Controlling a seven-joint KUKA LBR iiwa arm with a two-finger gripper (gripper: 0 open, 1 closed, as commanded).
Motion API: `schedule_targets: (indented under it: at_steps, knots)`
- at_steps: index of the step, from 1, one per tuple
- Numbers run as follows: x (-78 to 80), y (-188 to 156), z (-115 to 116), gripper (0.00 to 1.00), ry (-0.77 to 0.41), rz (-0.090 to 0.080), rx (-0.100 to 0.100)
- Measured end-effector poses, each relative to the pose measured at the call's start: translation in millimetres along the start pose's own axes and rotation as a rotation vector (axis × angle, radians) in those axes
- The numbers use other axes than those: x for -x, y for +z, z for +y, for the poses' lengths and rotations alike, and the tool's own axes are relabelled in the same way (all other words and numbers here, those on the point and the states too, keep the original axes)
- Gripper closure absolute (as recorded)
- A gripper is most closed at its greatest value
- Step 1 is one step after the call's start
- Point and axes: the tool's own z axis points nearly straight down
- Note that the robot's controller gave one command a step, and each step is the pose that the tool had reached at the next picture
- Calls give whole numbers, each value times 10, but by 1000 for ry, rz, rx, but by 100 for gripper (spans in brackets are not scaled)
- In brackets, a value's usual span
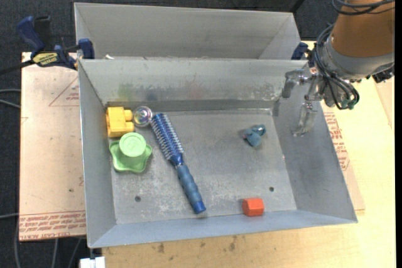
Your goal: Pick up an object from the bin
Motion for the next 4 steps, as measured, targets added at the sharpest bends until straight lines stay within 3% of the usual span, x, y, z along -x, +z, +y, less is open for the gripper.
schedule_targets:
  at_steps: [1, 2, 3, 4]
  knots:
    - [-53, 1591, 200, 0, -126, 10, 3]
    - [-30, 1541, 194, 100, -126, 2, 1]
    - [-409, 518, 74, 100, -248, -5, -2]
    - [-475, -175, -248, 100, -571, -4, -3]
